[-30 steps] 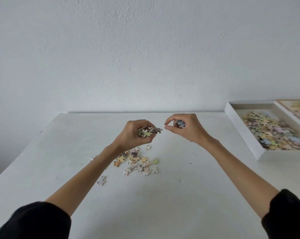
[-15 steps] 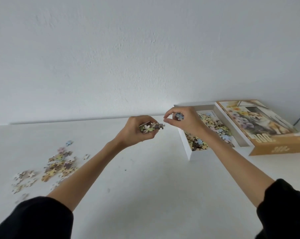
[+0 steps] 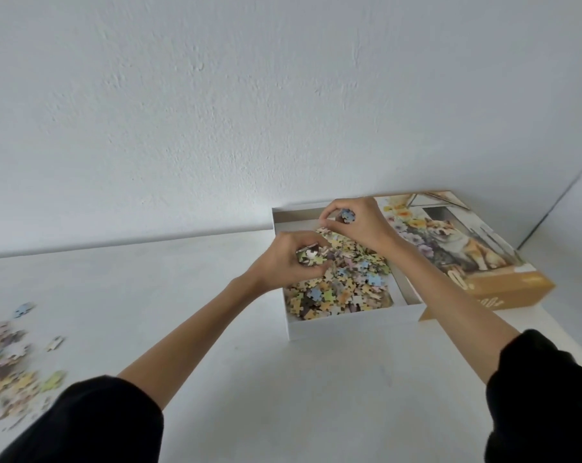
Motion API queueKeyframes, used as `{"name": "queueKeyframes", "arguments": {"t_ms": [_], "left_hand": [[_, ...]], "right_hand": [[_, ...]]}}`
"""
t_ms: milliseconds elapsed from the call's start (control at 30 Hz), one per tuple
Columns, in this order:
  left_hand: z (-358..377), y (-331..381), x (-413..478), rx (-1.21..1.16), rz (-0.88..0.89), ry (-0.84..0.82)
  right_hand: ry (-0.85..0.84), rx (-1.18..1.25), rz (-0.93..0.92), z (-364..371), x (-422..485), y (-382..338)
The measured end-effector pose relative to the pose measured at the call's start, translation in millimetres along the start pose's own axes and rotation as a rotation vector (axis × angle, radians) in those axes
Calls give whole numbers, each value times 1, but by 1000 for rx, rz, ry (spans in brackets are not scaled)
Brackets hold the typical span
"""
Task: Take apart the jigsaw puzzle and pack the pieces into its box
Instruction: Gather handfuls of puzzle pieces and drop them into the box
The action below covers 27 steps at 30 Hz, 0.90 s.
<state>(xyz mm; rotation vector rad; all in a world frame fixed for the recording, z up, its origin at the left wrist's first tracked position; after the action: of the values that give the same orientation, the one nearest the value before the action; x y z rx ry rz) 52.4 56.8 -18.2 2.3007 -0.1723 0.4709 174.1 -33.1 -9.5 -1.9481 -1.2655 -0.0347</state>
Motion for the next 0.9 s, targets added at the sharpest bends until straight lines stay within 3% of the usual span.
{"name": "queueKeyframes", "arguments": {"t_ms": [467, 733, 900], "left_hand": [[50, -10, 25, 319, 137, -286], [44, -4, 20, 350, 240, -236], [28, -4, 10, 274, 206, -225]], "right_hand": [[-39, -149, 81, 13, -5, 49], [50, -134, 119, 8, -8, 42], [56, -145, 146, 7, -7, 31]]}}
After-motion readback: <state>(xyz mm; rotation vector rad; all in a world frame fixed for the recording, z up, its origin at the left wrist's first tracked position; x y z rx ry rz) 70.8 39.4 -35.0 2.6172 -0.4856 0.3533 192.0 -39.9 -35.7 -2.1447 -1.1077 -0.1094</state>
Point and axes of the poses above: each hand's wrist, its own x-axis towards the middle knuckle, its own z-axis out of the palm, y = z × x, the point moved 5 cm from there along x, towards the middle knuckle, and after that the axes turned 4 degrees about -z, right-handed, at the moved point
